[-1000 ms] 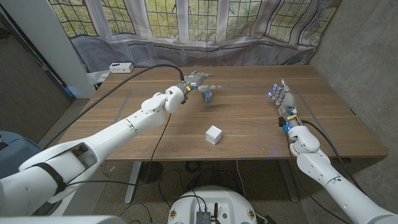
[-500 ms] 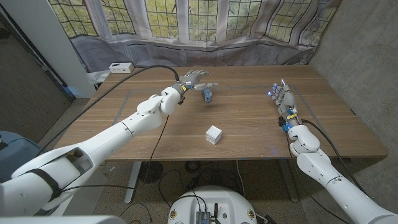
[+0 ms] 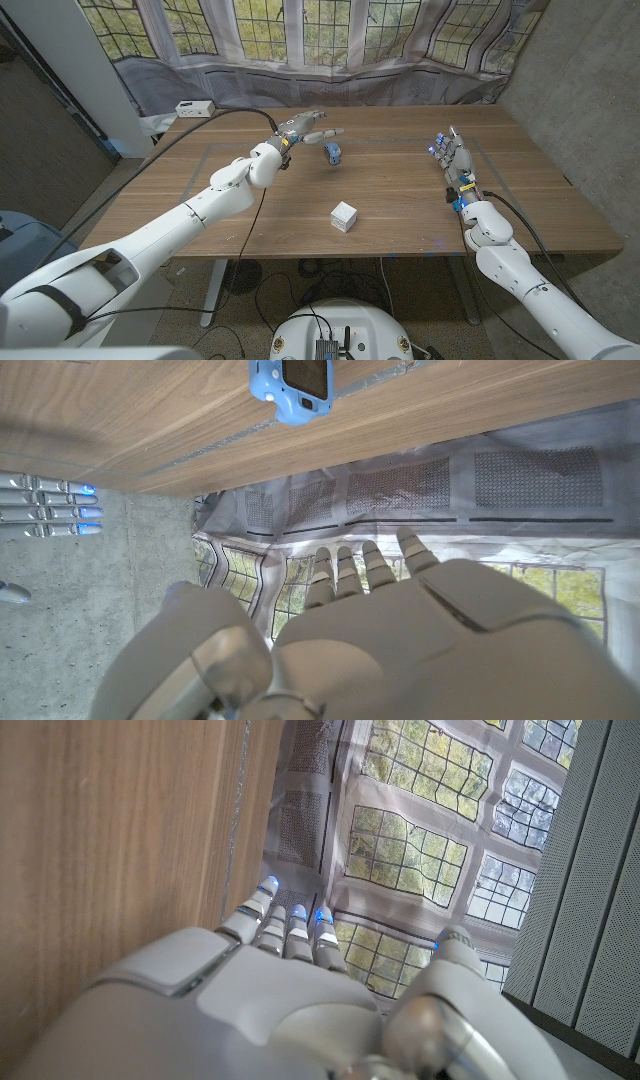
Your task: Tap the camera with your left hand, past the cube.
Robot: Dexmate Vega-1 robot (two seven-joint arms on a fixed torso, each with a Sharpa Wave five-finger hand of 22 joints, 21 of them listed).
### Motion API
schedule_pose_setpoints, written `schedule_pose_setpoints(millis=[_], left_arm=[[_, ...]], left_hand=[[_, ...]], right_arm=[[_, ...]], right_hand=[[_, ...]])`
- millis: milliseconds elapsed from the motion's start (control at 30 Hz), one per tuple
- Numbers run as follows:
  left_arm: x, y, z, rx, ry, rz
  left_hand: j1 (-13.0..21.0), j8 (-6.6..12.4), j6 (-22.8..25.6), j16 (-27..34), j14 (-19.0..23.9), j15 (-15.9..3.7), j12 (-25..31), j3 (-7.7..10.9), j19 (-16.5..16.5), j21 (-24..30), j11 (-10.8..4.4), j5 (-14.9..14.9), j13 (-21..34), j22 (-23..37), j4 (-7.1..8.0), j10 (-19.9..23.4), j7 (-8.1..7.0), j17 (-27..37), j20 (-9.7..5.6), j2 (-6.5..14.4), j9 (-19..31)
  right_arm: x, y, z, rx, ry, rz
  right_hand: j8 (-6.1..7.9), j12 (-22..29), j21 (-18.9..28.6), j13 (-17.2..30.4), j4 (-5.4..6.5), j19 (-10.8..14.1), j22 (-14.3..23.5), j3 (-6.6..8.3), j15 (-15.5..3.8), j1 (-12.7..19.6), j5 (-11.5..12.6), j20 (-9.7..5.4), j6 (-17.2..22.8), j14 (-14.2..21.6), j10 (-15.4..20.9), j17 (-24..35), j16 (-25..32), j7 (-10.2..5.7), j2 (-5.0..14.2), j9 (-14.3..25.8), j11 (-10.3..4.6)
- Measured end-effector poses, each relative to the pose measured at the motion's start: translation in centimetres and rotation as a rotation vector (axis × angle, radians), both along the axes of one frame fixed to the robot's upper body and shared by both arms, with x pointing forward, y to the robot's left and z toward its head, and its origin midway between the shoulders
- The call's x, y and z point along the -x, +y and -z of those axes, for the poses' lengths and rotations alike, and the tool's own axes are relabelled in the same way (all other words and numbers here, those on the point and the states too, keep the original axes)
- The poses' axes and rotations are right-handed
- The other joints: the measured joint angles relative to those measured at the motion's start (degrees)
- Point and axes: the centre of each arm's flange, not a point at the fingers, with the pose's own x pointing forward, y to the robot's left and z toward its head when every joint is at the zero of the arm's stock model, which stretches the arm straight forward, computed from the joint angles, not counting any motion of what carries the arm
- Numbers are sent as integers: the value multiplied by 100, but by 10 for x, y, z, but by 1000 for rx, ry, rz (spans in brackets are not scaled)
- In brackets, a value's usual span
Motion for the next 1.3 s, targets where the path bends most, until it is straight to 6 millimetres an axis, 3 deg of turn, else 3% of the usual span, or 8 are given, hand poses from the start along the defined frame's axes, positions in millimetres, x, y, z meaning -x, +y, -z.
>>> schedule_pose_setpoints(millis=[133, 433, 533, 1100, 1300], left_arm=[[5, 7, 1, 30, -3, 8], [13, 14, 1, 86, -7, 49], [19, 25, 6, 106, -6, 52], [39, 45, 18, 261, -17, 123], [47, 54, 22, 336, -21, 162]], left_hand=[[59, 0, 0, 0, 28, -27, 0, 0, 35, 29, 20, 0, 0, 0, 0, 20, 18, 0, -71, -16, 0], [114, 0, -54, 0, 87, 25, 21, 25, 179, 29, 123, 0, 0, -28, -24, 79, 72, -27, -391, 39, 0], [143, 0, -92, 0, 96, 34, 21, 25, 201, 29, 154, -21, 1, -28, -24, 111, 110, -27, -475, 8, 0], [195, 0, -19, 0, 177, 115, 45, 50, 315, 29, 277, -22, -27, -27, -49, 172, 245, -26, -545, 60, 1], [249, 11, 20, 39, 281, 114, 44, 73, 377, 29, 277, -22, -26, -27, -73, 277, 283, -26, -484, 51, 1]], right_arm=[[1, 1, -1, 2, -8, -1], [2, 6, -2, 8, -16, -7], [3, 9, -3, 20, -23, -5], [10, 17, -5, 36, -46, -30], [14, 19, -4, 42, -50, -39]], right_hand=[[0, 0, 0, 0, 0, 0, 0, 0, 0, 0, 0, 0, 12, 0, 0, -5, 0, 11, 0, 0, 0], [0, 0, 0, 0, 0, 32, 0, 0, -21, 0, 0, -31, 22, 21, 0, -14, 0, 22, 0, 0, 0], [0, 0, 0, 0, 0, 31, 0, 0, -21, 0, 0, -31, 22, 21, 0, -14, 0, 21, 0, 0, 0], [0, 0, 0, 0, -24, 62, 0, 24, -42, 0, 0, -62, 21, -1, 0, -14, 0, 83, 0, 0, 0], [0, 0, 0, 0, -24, 62, 0, 24, -42, 0, 0, -62, 21, 0, -1, -14, 0, 83, 0, 0, 0]])
